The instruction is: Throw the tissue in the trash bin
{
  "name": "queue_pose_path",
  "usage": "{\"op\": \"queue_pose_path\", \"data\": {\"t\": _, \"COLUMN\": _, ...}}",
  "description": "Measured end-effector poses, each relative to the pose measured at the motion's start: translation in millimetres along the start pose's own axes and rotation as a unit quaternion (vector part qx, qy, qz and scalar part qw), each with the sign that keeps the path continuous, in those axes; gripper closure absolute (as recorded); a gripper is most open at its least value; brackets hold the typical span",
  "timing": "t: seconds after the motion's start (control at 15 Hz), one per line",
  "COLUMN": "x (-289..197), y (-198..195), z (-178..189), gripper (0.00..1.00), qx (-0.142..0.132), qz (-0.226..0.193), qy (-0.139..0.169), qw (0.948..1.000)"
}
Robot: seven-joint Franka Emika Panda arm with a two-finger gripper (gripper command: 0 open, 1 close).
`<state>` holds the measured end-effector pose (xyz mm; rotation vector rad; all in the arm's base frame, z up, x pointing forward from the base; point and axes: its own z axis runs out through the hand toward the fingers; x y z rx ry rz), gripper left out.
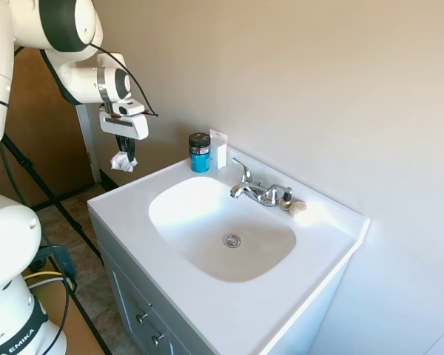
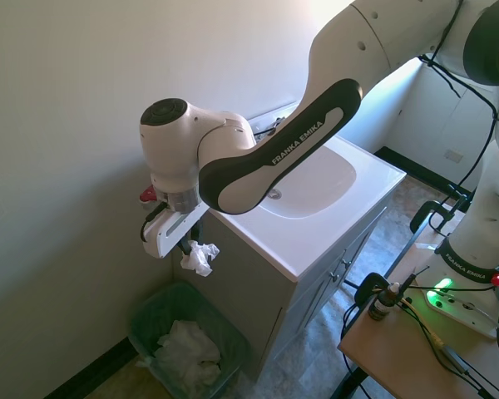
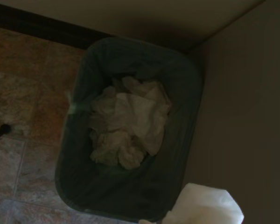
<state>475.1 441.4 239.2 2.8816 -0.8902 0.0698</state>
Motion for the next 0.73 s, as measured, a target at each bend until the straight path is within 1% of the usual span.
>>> {"op": "queue_pose_path", "data": {"t": 0.33, "x": -2.6, "y": -3.6, "z": -15.1, "gripper": 0.0, "qx": 0.01, "qz": 0.001, "qy": 0.005, "qw": 0.9999}}
{"op": "queue_pose_path", "data": {"t": 0.4, "x": -2.5, "y": -3.3, "z": -25.9, "gripper": 0.0, "qx": 0.017, "qz": 0.004, "qy": 0.008, "qw": 0.9998}}
{"op": "queue_pose_path", "data": {"t": 0.53, "x": -1.4, "y": 2.9, "z": -61.0, "gripper": 0.0, "qx": 0.036, "qz": 0.017, "qy": 0.019, "qw": 0.999}}
{"op": "queue_pose_path", "data": {"t": 0.73, "x": -4.2, "y": 37.8, "z": -115.8, "gripper": 0.0, "qx": 0.062, "qz": 0.046, "qy": 0.04, "qw": 0.9962}}
